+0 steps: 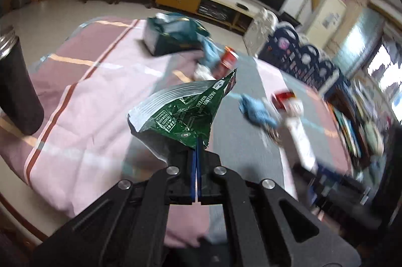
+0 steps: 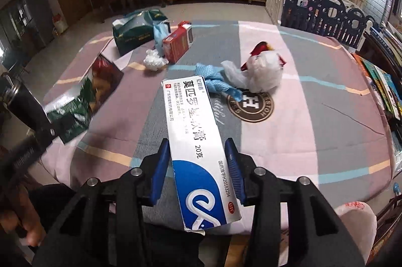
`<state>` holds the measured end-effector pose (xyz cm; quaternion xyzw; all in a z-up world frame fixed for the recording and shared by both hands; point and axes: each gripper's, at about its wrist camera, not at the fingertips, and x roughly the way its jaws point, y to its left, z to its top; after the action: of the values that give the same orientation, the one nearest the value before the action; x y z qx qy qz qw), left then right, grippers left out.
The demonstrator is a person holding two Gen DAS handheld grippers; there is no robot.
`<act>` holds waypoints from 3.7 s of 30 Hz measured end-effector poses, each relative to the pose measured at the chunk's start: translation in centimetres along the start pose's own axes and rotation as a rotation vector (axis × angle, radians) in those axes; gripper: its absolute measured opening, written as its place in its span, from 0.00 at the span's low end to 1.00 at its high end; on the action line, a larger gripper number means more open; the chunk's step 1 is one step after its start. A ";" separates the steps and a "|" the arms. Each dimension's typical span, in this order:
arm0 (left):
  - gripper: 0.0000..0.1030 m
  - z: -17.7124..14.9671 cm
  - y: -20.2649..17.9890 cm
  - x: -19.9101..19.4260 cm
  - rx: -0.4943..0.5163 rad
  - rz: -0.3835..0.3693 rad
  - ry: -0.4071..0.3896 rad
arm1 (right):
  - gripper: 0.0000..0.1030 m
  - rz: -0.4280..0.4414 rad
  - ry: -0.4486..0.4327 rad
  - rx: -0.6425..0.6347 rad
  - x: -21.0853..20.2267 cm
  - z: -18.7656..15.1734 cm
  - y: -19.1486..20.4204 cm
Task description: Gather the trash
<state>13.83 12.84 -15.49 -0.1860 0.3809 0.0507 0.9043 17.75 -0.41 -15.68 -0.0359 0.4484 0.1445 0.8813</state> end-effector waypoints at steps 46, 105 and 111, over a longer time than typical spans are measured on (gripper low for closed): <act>0.81 -13.8 -22.2 -3.5 0.460 -0.396 0.300 | 0.66 -0.194 0.028 0.457 -16.4 -15.5 -21.4; 0.90 -2.9 -7.1 -8.2 0.150 0.033 0.032 | 0.73 -0.123 -0.007 0.224 -12.6 -7.1 -6.8; 0.90 -2.3 -4.4 -7.0 0.084 0.072 0.054 | 0.73 -0.113 0.026 0.222 -11.1 -7.3 -6.2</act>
<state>8.37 8.22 -10.71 -0.1353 0.4132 0.0624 0.8983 7.61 -10.19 -11.56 0.0347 0.4703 0.0435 0.8808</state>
